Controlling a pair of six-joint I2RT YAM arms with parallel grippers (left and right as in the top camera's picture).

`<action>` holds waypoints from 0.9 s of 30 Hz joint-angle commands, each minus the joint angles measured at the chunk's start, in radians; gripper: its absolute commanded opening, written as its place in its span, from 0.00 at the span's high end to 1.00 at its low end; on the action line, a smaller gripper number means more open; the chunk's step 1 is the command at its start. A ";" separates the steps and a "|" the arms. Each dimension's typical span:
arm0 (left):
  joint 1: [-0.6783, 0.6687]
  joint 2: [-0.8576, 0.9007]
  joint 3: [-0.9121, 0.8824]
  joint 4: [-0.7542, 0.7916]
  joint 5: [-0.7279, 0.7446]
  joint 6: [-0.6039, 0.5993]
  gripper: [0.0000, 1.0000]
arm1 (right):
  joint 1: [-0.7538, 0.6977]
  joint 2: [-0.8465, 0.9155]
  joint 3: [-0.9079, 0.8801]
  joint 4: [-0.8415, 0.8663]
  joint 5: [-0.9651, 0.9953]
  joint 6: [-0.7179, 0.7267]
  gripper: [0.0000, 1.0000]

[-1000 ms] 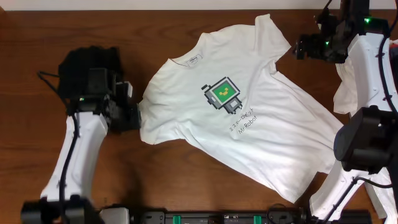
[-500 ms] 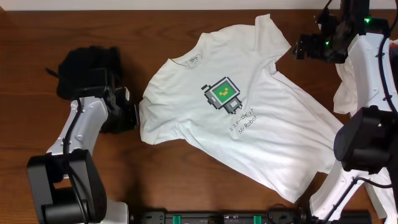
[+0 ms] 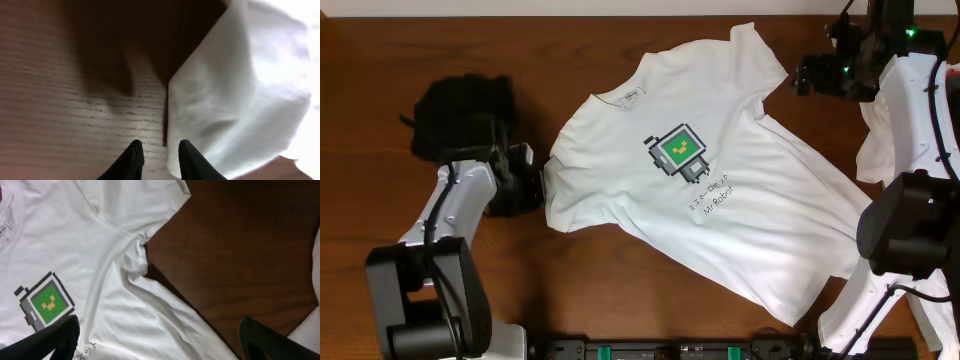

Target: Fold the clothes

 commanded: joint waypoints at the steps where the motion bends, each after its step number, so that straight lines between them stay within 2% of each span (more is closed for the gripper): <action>1: 0.003 0.009 -0.031 0.014 0.013 -0.005 0.74 | 0.004 0.001 -0.002 0.000 -0.006 -0.002 0.01; 12: -0.012 0.009 -0.065 0.045 0.043 -0.038 0.73 | 0.004 0.001 -0.002 0.000 -0.006 -0.002 0.01; 27: -0.148 0.009 -0.065 0.102 0.091 -0.038 0.71 | 0.004 0.001 -0.001 0.000 -0.006 -0.002 0.01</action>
